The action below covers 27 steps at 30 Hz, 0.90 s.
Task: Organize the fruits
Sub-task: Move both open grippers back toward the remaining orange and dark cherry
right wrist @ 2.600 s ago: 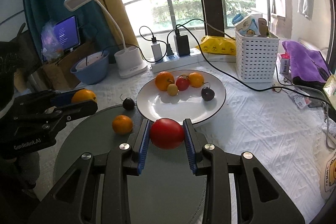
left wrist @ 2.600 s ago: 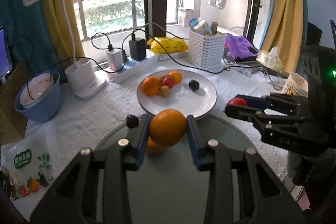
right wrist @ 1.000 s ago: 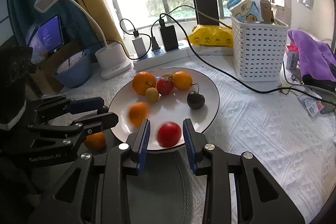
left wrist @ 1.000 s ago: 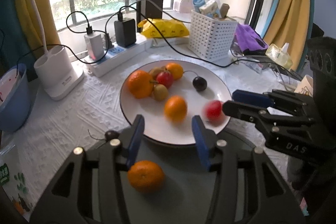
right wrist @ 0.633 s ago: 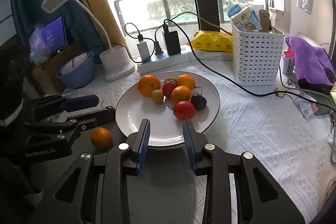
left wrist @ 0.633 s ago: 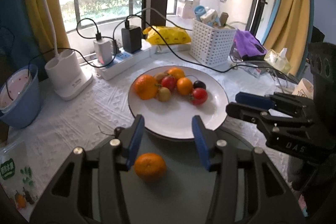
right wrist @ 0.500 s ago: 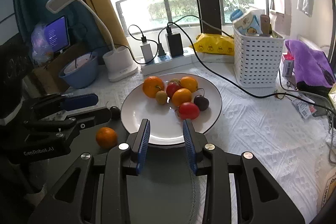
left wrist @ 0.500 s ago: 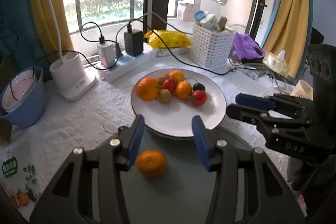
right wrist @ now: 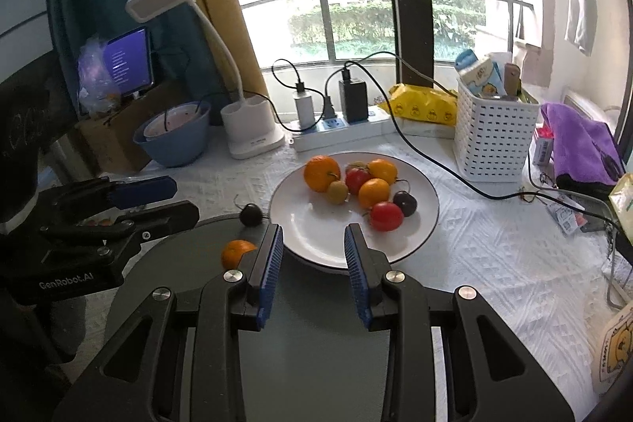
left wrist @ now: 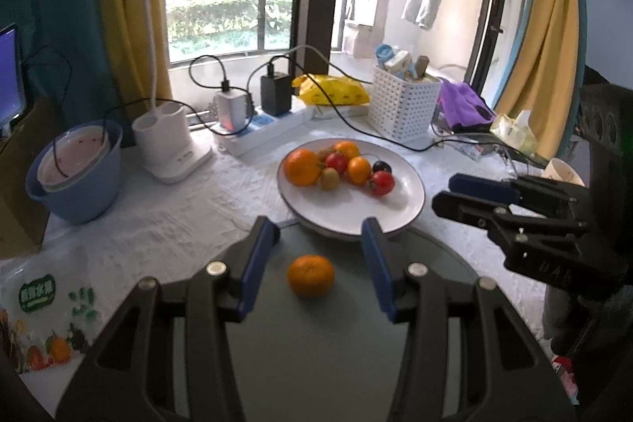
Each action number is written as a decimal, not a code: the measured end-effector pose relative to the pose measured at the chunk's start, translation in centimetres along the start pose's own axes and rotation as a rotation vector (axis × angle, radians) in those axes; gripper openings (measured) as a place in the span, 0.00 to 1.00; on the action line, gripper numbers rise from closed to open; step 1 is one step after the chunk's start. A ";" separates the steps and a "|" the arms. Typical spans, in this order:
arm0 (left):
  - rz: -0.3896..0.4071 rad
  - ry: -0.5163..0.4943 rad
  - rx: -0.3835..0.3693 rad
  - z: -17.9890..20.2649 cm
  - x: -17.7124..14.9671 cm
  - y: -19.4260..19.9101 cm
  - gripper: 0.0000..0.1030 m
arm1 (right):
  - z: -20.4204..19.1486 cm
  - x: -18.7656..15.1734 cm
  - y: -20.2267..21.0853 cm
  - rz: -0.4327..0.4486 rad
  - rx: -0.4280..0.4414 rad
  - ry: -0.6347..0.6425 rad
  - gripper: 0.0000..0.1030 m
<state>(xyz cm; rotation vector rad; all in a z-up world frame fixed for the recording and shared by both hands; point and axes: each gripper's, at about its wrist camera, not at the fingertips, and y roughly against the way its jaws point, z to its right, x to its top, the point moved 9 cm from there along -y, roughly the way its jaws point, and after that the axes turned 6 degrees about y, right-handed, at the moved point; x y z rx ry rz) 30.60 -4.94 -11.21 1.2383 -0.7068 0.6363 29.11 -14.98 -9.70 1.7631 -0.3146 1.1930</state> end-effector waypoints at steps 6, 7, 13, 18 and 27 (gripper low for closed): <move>0.010 0.018 0.007 -1.6 -1.0 1.5 0.47 | -2.0 0.2 0.5 0.003 0.002 0.027 0.33; 0.012 0.021 0.008 -1.9 -1.1 1.8 0.47 | -2.3 0.3 0.5 0.003 0.003 0.031 0.33; 0.020 0.039 0.018 -3.5 -1.9 2.8 0.47 | -4.2 0.4 0.4 -0.002 0.006 0.052 0.33; 0.023 0.059 0.029 -5.0 -2.6 3.3 0.47 | -5.6 0.4 -0.1 -0.015 0.014 0.070 0.33; 0.002 0.091 0.051 -7.7 -4.0 2.9 0.47 | -7.1 -0.4 -2.0 -0.062 0.027 0.083 0.33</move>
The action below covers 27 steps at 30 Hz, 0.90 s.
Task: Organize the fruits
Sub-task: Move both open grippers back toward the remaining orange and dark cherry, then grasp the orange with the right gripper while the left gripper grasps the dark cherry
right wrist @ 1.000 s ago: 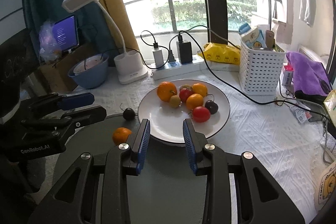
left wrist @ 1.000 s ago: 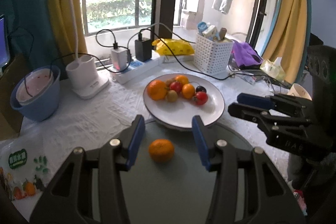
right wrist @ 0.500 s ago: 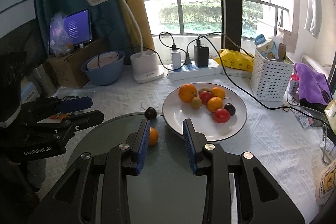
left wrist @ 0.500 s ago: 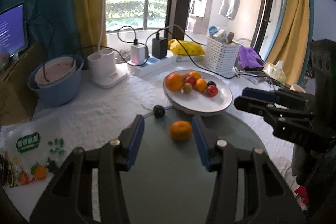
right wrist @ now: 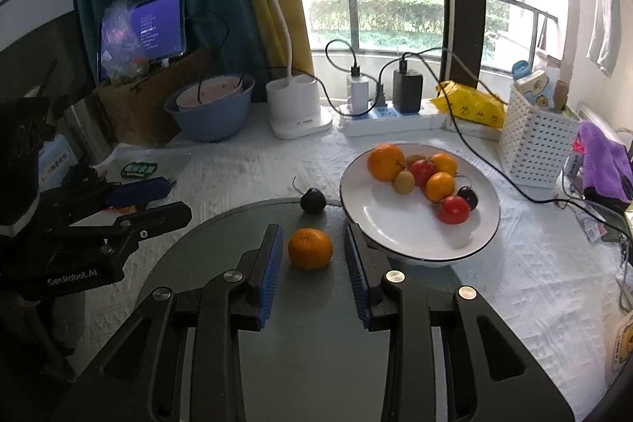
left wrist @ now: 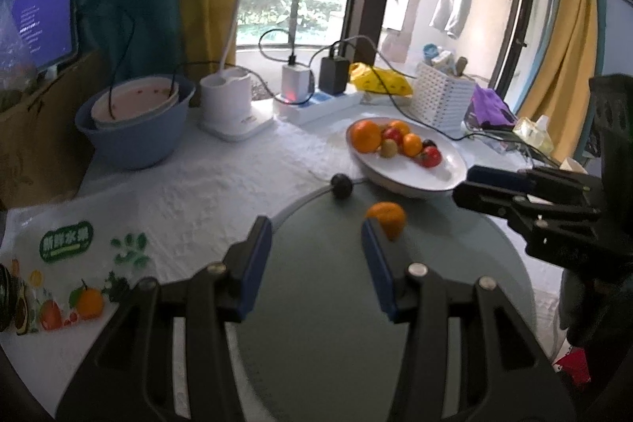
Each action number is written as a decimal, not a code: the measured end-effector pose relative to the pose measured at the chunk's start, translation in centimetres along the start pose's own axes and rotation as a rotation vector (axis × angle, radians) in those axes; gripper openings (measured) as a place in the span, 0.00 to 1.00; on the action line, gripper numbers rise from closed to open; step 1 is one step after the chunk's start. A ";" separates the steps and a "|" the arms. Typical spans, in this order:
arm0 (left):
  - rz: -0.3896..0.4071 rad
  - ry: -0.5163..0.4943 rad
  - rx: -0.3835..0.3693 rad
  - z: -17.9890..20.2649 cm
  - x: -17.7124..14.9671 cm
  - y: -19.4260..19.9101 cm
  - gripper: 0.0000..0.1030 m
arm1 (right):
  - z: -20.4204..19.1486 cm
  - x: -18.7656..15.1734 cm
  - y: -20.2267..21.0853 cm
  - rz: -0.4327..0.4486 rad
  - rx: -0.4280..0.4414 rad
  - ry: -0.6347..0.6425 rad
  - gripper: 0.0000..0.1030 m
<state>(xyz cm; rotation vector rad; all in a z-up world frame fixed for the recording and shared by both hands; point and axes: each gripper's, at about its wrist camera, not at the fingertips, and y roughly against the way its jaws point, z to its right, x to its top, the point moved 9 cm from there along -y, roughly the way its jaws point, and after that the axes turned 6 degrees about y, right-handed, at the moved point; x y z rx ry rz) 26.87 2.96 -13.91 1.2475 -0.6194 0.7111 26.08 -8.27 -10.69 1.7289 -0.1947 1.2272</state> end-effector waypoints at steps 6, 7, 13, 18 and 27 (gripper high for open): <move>-0.022 0.021 0.010 -1.5 -0.8 -0.8 0.47 | -0.7 -1.1 -2.1 -0.051 0.005 -0.014 0.34; -0.026 0.023 0.010 -1.7 -1.0 -0.9 0.48 | -0.9 -1.3 -2.4 -0.059 0.006 -0.014 0.35; -0.043 0.044 0.007 -2.7 -1.5 -1.6 0.48 | -1.3 -2.2 -4.4 -0.109 0.011 -0.016 0.36; -0.056 0.056 0.004 -3.1 -1.6 -2.3 0.48 | -1.0 -2.7 -5.8 -0.138 0.002 -0.033 0.42; -0.071 0.065 0.007 -3.5 -1.6 -3.2 0.48 | -0.4 -2.9 -7.9 -0.166 0.010 -0.057 0.43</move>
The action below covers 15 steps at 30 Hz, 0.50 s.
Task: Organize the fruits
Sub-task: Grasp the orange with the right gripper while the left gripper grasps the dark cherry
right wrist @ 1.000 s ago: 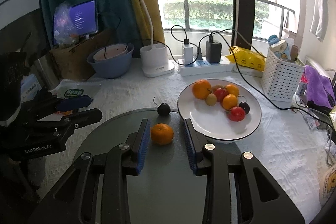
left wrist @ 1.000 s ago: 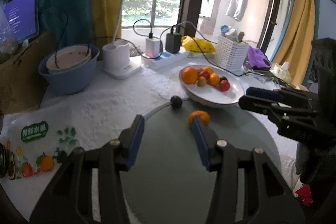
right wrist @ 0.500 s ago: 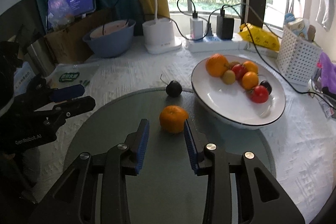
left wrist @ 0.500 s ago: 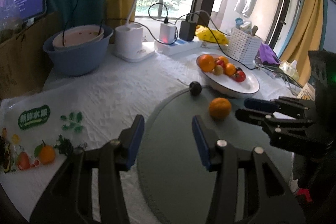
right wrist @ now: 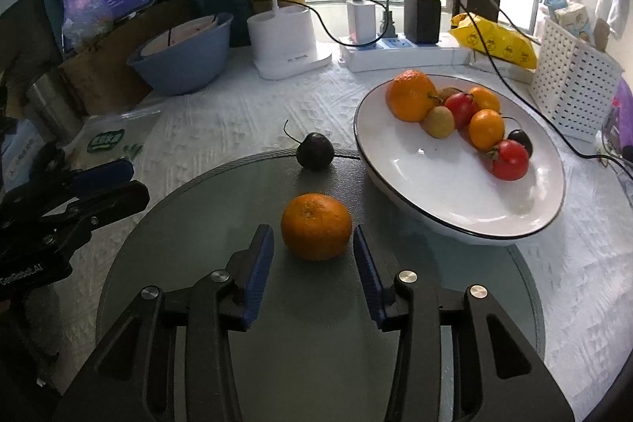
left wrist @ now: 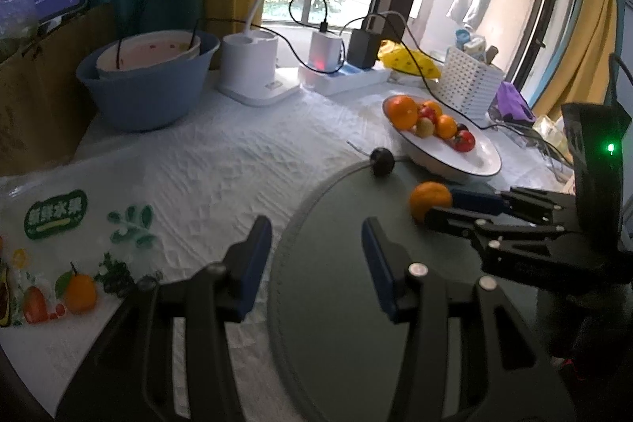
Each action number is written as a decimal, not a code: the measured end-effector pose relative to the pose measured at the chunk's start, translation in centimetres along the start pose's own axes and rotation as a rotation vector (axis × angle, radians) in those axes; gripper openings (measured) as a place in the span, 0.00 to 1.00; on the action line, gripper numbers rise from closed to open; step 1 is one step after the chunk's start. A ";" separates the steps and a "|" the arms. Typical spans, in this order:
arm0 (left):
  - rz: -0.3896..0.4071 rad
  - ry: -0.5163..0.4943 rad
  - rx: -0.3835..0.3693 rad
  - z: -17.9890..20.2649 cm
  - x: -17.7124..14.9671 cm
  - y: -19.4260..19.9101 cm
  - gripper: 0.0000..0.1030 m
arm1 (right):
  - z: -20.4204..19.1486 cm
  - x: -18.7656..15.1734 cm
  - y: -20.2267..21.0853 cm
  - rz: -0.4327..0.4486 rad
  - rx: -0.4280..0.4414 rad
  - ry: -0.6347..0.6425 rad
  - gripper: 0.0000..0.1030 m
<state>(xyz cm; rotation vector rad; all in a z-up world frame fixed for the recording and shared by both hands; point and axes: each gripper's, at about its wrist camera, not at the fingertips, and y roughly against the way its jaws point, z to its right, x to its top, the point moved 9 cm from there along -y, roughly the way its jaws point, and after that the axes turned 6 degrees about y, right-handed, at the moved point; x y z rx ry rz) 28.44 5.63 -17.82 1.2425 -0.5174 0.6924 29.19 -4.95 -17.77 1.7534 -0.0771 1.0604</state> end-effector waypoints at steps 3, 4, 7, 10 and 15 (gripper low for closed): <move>-0.007 0.000 0.005 0.0 0.1 -0.3 0.48 | 0.0 0.0 -0.5 -0.006 -0.004 0.006 0.43; -0.006 -0.002 0.007 0.1 0.2 -0.3 0.48 | 0.1 0.1 -0.7 -0.007 -0.002 0.005 0.43; -0.005 -0.012 0.010 0.4 0.3 -0.2 0.48 | 0.1 0.1 -1.2 -0.009 0.007 0.006 0.42; -0.007 -0.021 0.013 0.7 0.4 -0.3 0.48 | 0.1 0.2 -1.2 -0.003 0.025 -0.001 0.40; -0.009 -0.037 0.013 1.6 0.7 -0.4 0.48 | -0.1 0.6 0.5 0.040 0.034 0.018 0.40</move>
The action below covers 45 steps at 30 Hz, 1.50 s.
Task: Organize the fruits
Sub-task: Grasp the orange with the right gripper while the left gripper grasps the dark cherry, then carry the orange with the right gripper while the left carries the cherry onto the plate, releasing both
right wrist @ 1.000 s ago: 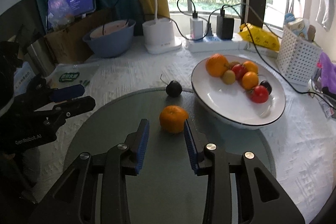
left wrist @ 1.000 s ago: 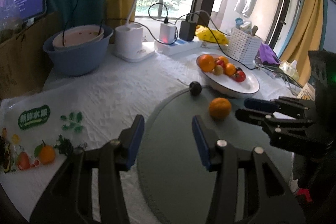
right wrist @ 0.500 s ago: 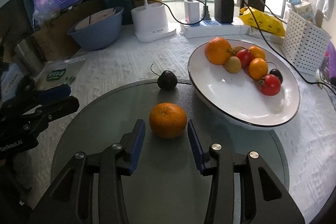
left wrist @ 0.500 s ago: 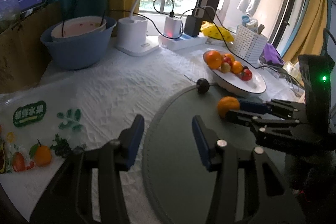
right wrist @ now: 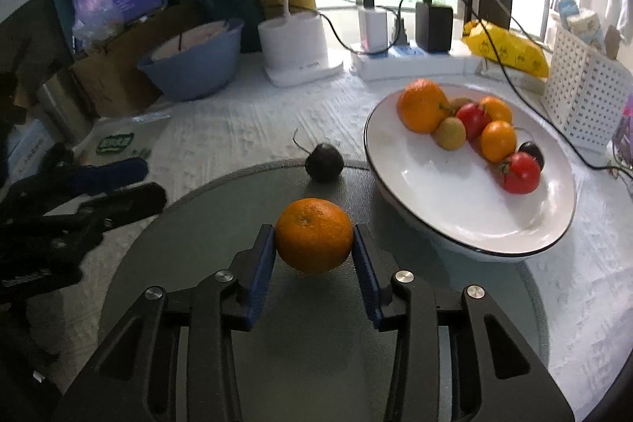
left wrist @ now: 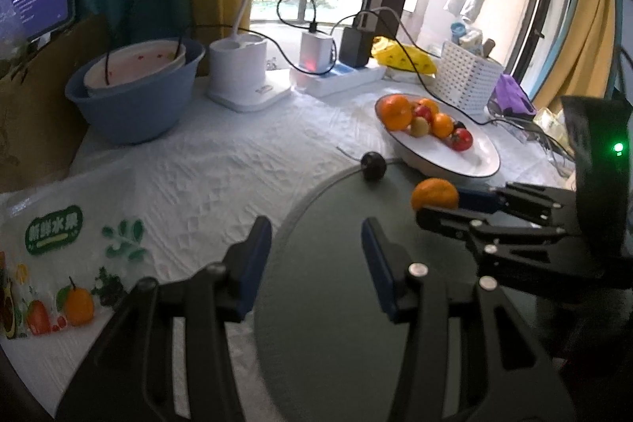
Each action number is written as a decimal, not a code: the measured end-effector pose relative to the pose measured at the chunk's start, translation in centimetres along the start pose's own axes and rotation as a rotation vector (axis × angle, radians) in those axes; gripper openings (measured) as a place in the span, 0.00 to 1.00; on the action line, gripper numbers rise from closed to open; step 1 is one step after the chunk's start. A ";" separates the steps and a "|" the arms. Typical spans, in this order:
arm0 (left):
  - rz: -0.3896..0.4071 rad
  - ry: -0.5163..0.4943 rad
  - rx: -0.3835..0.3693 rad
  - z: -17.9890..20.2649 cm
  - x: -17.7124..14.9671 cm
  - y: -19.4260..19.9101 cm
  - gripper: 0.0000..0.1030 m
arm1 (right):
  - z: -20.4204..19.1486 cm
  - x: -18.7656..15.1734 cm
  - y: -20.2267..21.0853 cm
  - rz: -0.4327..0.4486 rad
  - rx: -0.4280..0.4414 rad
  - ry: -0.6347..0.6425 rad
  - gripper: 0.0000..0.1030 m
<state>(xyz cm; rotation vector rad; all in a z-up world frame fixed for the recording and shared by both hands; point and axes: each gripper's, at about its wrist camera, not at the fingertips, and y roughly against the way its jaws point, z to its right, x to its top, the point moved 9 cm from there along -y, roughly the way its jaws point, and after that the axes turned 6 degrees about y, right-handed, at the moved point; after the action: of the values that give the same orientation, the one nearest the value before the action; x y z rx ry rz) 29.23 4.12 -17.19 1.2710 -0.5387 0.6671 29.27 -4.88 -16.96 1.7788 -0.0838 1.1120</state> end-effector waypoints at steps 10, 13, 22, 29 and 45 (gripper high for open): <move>-0.029 -0.031 -0.008 2.9 0.6 -1.5 0.48 | 2.5 1.3 3.2 0.080 -0.021 -0.023 0.40; -0.044 -0.028 -0.012 3.7 0.6 -2.4 0.48 | 3.4 1.6 3.9 0.095 -0.027 -0.028 0.40; -0.093 0.013 -0.012 5.2 1.1 -5.7 0.48 | 6.5 1.5 4.7 0.107 -0.039 -0.043 0.40; -0.130 0.051 -0.004 5.5 1.2 -7.9 0.48 | 8.4 1.3 4.9 0.120 -0.029 -0.064 0.40; -0.150 0.111 0.007 5.3 3.1 -10.8 0.25 | 10.5 1.2 5.4 0.158 -0.015 -0.101 0.40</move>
<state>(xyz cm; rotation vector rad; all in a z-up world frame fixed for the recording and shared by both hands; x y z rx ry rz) 39.07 -2.22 -21.27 1.2593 -0.3471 0.6102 33.97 -15.11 -13.21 1.8394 -0.2972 1.1296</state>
